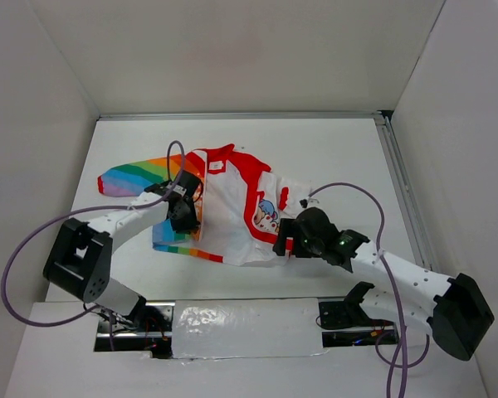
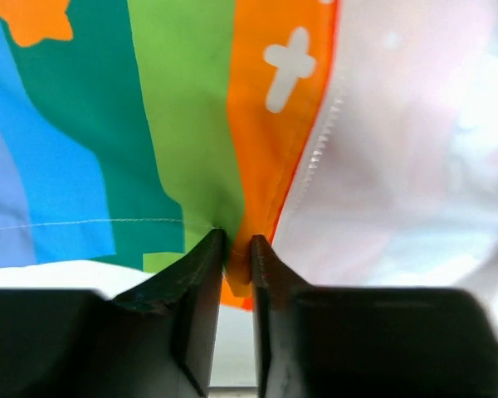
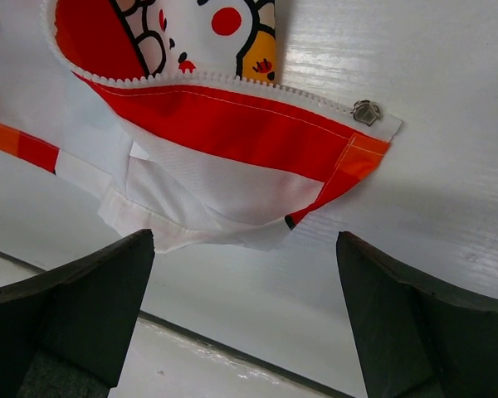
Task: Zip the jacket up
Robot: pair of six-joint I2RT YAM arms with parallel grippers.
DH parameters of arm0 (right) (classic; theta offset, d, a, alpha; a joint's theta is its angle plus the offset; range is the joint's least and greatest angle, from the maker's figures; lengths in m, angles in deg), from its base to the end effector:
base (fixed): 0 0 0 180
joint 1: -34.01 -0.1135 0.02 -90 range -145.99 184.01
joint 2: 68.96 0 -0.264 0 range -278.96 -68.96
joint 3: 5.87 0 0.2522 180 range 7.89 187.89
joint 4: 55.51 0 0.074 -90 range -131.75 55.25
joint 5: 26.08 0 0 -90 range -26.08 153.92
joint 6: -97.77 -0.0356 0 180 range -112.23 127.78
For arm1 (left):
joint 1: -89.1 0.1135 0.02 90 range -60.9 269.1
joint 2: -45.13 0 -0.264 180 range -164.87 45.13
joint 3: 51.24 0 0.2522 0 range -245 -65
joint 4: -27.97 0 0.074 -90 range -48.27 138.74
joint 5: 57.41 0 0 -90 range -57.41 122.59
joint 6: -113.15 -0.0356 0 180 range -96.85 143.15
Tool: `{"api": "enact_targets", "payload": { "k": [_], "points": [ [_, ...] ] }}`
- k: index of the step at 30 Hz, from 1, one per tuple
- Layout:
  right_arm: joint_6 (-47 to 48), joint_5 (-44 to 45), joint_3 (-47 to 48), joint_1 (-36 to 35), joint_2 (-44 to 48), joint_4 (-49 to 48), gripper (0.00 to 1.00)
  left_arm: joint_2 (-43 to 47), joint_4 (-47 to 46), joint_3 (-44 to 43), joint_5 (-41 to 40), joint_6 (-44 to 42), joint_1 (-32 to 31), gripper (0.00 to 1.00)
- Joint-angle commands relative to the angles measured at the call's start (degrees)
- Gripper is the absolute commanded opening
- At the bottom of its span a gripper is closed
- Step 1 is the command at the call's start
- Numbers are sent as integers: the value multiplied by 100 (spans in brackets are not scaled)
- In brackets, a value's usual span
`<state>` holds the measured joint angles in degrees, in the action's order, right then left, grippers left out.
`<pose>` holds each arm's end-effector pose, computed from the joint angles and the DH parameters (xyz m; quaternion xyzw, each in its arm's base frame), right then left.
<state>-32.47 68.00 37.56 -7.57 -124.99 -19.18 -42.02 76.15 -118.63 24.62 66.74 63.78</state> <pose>0.1442 0.1246 0.1949 0.0015 0.9359 0.2044 0.2868 0.2600 -0.1175 0.1907 -0.1686 0.9646 -0.0517 0.1960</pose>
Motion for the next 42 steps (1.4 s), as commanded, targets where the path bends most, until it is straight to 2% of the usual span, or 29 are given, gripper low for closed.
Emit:
{"api": "enact_targets", "payload": {
  "k": [1, 2, 4, 5, 8, 12, 15, 17, 18, 21, 22, 23, 24, 30, 33, 35, 36, 39, 40, 42],
  "points": [
    [-27, 181, 56, -157, -197, -349, 96, 479, 92, -105, 163, -96, 10, 30],
    [-27, 181, 65, -192, -241, -376, 97, 558, 57, -69, 216, -184, 18, 26],
    [-9, 207, 91, -262, -320, -499, 97, 726, -92, 27, 287, -228, 27, 25],
    [-18, 216, 126, -315, -390, -542, 97, 796, -119, 54, 339, -272, 27, 16],
    [-27, 216, 214, -455, -566, -595, 97, 849, -154, 141, 436, -272, 36, 0],
    [35, 251, 416, -623, -953, -842, 96, 1086, -321, 335, 699, -334, 10, 0],
    [-17, 636, 758, -719, -1706, -711, 89, 1490, -505, 519, 1077, -386, -25, 0],
    [-158, 1136, 1110, -720, -2015, -482, 79, 1832, -629, 616, 1244, -369, -86, 0],
    [-237, 1339, 1215, -720, -2296, -412, 60, 1955, -664, 712, 1332, -334, -104, 0],
    [-256, 1728, 1655, -589, -2840, -332, 32, 2369, -909, 914, 1839, -334, -210, 0],
    [-264, 1772, 1786, -527, -2991, -323, 27, 2552, -997, 968, 1982, -334, -245, 0],
    [-316, 1816, 2092, -457, -3158, -271, 17, 2624, -1111, 1020, 2070, -317, -341, 0],
    [-360, 1833, 2252, -282, -3516, -218, 0, 2686, -1104, 1073, 2106, -195, -394, 0],
    [-659, 2272, 3877, 316, -4635, 537, 0, 3133, -866, 1336, 1993, 447, -781, 0],
    [-573, 2335, 3977, 370, -4602, 785, 0, 3309, -918, 1644, 2053, 614, -913, 0],
    [-186, 2256, 3740, 204, -4242, 442, 0, 3302, -1242, 1978, 2264, 746, -1027, 0],
    [-28, 2090, 3478, 107, -4075, 320, 3, 3206, -1366, 2101, 2369, 817, -1106, 0],
    [-35, 1818, 3046, 71, -3425, 353, 30, 2784, -1919, 2523, 2650, 1037, -1264, 0],
    [-79, 1790, 2966, 89, -3058, 380, 53, 2644, -2043, 2680, 2669, 1142, -1300, 0],
    [-167, 1668, 2633, 176, -2713, 380, 68, 2213, -2280, 2743, 2651, 1230, -1387, 0]
  ]
}}
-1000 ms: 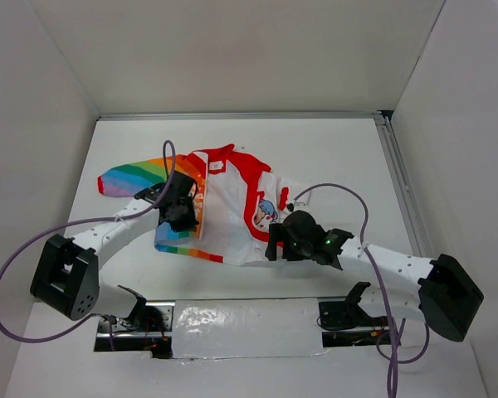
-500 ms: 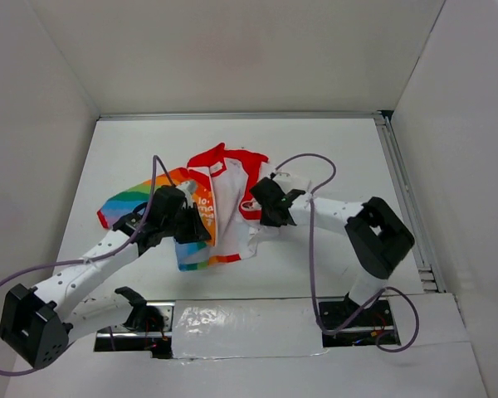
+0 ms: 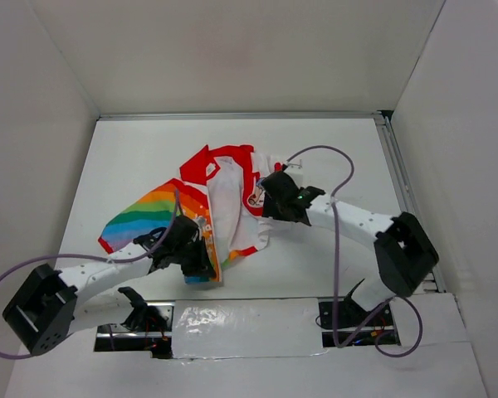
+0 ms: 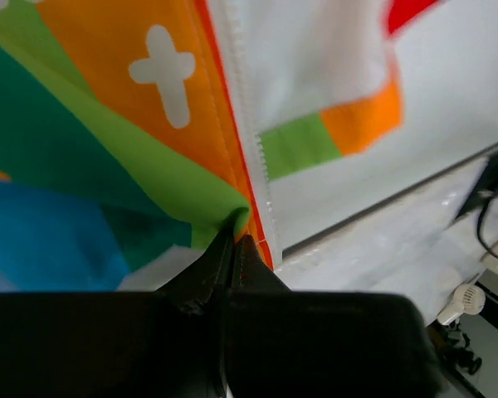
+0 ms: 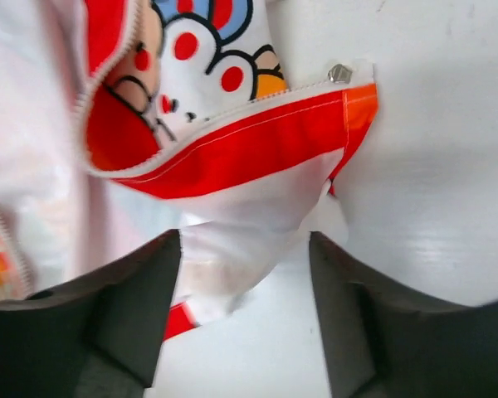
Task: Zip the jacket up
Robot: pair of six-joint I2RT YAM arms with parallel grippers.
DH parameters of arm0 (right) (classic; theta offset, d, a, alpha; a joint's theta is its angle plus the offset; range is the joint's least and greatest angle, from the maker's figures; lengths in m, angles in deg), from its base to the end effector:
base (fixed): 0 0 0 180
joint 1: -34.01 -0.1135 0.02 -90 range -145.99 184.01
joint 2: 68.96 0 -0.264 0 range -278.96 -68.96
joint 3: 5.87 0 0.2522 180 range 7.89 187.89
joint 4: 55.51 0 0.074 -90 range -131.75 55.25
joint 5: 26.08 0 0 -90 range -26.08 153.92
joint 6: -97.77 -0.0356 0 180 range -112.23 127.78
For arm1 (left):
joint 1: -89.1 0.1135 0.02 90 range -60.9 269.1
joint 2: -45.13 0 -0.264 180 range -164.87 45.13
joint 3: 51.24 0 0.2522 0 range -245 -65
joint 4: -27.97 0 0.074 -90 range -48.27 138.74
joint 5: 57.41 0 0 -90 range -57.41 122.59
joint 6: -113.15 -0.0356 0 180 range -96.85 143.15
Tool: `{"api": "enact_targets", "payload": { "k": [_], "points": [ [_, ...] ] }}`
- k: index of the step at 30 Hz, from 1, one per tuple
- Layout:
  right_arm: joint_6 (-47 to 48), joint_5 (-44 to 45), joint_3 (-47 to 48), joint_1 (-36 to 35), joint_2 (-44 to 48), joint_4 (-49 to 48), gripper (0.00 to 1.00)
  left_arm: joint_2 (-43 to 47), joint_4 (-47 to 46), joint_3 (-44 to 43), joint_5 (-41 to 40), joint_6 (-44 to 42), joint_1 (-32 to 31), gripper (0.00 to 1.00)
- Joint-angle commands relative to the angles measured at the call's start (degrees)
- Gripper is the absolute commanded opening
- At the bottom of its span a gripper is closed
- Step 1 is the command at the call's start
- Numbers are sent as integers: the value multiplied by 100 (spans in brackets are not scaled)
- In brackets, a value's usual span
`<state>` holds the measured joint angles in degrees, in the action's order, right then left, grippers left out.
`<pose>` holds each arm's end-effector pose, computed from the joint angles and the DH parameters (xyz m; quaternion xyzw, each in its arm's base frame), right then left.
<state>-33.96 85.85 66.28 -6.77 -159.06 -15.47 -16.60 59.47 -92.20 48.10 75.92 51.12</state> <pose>0.2488 0.1971 0.2090 0.0603 0.9432 0.0410 0.3241 0.1495 -0.1288 0.1709 -0.0774 0.9354 -0.3177 0.1342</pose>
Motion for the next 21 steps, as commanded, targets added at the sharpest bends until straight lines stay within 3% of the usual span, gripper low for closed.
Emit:
{"api": "enact_targets", "payload": {
  "k": [1, 2, 6, 12, 14, 21],
  "points": [
    [-62, -154, -327, 244, 1009, 0, 71, -496, -640, 75, 199, 365, -157, 0],
    [-115, -189, -502, 324, 1134, 17, 80, -828, -649, 31, 103, 409, -201, 0],
    [-309, -540, -811, 921, 1539, 132, 82, -1586, -325, -425, -293, 479, -315, 0],
    [-99, -1234, -1111, 1940, 1234, -281, 80, -1983, -201, -558, -522, 628, -342, 0],
    [68, -1910, -1032, 2247, 1040, -561, 78, -2009, -139, -593, -627, 646, -342, 0],
    [78, -2703, -662, 2372, -215, -1002, 70, -2114, -7, -743, -804, 612, -272, 0]
  ]
}}
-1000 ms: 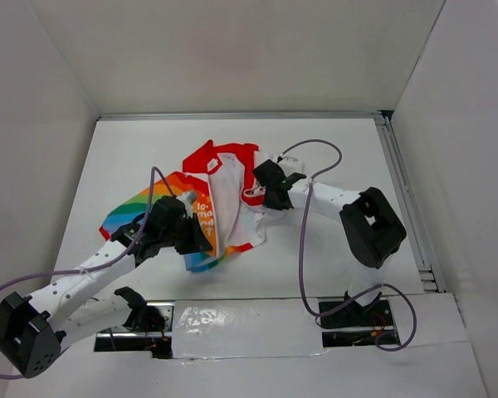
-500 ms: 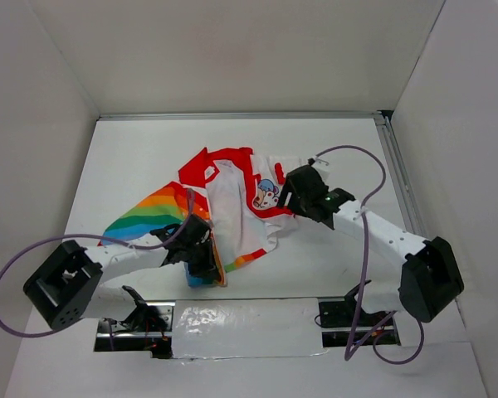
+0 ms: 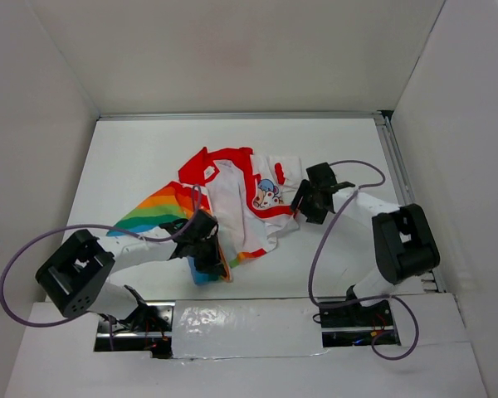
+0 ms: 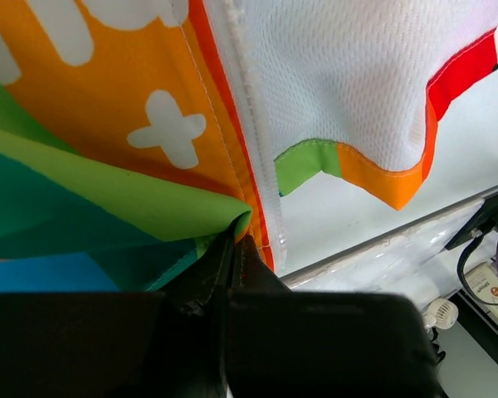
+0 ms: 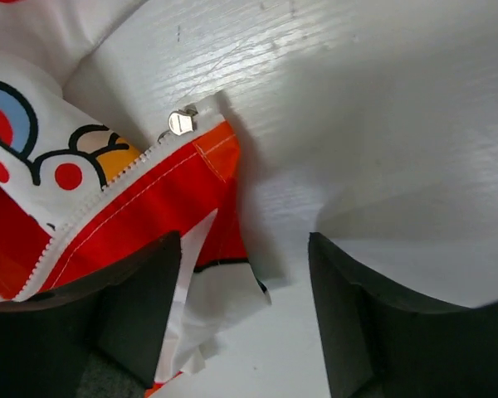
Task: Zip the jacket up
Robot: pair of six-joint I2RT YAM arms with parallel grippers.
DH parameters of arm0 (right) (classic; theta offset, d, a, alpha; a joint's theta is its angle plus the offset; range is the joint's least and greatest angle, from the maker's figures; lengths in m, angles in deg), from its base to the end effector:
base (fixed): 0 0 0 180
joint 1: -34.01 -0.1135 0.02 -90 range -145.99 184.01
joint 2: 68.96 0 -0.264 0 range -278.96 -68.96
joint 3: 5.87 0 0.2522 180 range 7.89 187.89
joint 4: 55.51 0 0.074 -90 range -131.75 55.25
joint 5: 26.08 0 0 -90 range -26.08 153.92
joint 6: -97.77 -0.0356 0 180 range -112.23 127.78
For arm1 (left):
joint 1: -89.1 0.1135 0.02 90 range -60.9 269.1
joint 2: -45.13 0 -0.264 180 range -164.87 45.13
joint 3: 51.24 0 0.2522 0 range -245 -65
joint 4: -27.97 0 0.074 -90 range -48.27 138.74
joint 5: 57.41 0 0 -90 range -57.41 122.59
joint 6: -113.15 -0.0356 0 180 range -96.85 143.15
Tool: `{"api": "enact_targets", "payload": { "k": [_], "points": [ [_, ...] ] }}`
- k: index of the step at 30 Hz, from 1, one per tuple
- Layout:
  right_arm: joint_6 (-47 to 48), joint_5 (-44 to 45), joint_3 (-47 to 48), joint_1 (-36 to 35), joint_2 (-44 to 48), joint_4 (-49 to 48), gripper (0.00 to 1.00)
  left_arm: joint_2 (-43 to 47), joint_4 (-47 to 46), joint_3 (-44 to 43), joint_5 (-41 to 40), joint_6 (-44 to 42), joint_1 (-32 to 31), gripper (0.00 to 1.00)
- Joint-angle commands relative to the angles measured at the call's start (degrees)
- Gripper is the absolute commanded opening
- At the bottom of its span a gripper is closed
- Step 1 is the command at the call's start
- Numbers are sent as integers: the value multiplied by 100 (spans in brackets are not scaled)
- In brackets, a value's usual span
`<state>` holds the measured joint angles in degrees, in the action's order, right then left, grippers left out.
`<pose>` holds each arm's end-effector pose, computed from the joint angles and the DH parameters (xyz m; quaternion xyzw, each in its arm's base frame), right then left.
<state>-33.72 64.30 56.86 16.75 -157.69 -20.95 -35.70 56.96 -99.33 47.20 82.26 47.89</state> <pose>0.2815 0.0872 0.1714 0.2038 0.9455 0.1218 0.2230 0.1757 -0.1658 0.1422 -0.1190 0.9550 -0.2650 0.0605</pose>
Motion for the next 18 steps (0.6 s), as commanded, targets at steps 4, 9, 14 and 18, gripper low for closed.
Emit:
{"api": "enact_targets", "payload": {
  "k": [4, 9, 14, 18],
  "points": [
    [-113, -846, 254, 82, -716, -778, 38, -283, 209, -66, -679, -154, 376, 0],
    [219, -156, 620, 65, -312, -710, 0, -590, -19, -539, -740, -716, 728, 0],
    [1150, 1331, 1413, -119, 494, 64, 0, -951, -46, -1557, -671, -1278, 1097, 0],
    [2714, 2272, 1476, -865, 1312, -31, 0, -882, 182, -1858, -503, -1323, 1282, 0]
  ]
}}
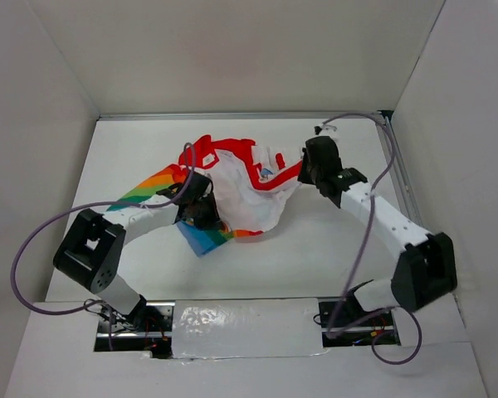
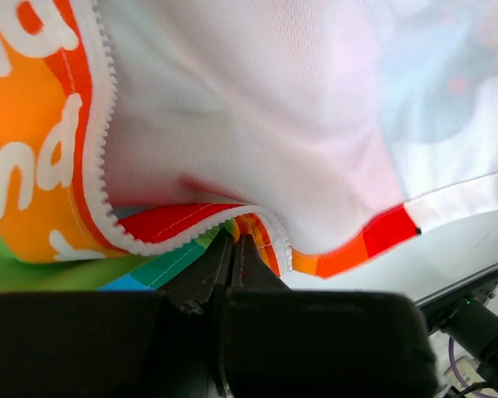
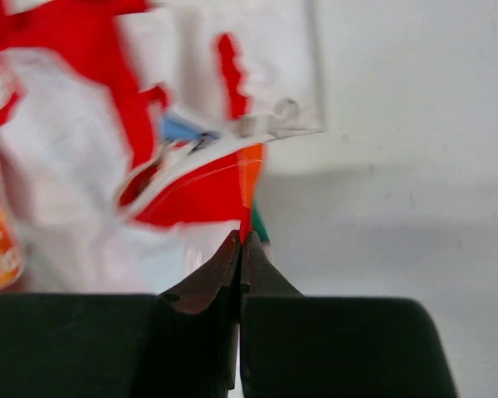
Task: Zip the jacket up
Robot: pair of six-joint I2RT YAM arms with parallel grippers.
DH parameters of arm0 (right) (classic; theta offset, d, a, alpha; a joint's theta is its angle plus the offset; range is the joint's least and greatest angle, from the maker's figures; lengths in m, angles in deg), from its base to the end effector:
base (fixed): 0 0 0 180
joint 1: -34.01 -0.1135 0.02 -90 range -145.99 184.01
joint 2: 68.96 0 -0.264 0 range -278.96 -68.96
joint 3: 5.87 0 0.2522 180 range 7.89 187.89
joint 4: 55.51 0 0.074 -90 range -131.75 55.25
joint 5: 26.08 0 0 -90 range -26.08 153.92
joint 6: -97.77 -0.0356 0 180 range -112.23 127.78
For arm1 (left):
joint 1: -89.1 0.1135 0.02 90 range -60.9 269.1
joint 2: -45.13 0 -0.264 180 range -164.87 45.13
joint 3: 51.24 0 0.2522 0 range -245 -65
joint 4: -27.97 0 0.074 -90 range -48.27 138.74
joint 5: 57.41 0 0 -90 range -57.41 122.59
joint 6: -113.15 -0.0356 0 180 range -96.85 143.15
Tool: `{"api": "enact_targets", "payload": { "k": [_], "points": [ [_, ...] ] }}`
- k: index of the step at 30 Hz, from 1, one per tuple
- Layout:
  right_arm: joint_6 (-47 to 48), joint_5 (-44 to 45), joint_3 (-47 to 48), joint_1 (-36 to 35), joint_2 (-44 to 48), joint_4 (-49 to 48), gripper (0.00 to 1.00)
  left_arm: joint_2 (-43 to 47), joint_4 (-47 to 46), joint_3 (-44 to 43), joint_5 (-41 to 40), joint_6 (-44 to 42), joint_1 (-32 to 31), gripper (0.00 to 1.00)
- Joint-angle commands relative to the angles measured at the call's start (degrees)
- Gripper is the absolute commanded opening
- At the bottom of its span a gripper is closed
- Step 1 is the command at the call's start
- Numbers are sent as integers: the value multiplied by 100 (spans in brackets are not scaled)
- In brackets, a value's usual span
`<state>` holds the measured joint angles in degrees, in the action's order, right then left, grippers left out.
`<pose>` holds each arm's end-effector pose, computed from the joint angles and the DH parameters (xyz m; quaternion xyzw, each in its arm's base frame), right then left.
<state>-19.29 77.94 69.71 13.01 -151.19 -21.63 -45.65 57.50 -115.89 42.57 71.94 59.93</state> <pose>0.2993 0.1057 0.2753 0.0986 0.8975 0.0679 0.4244 0.2690 -0.1572 0.1764 -0.1369 0.9423 -0.2496 0.1763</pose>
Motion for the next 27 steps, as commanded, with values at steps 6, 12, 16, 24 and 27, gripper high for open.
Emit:
{"api": "enact_targets", "payload": {
  "k": [6, 12, 16, 24, 27],
  "points": [
    [2865, 1180, -512, -3127, 561, 238, 0, 912, 813, 623, 13, 286, 122, 0],
    [1918, 2077, -901, -5089, -775, 615, 7, 1967, 1348, 1362, 189, 815, 122, 0],
    [1196, 2255, -979, -5546, -848, 687, 27, 2460, 1350, 1652, 154, 860, 96, 0],
    [765, 700, -1515, -5995, 767, -322, 96, 2601, 1131, 1899, 101, 763, 52, 0],
    [519, 338, -1699, -5882, 1374, -473, 96, 2574, 903, 1978, 224, 675, 34, 0]
  ]
}}
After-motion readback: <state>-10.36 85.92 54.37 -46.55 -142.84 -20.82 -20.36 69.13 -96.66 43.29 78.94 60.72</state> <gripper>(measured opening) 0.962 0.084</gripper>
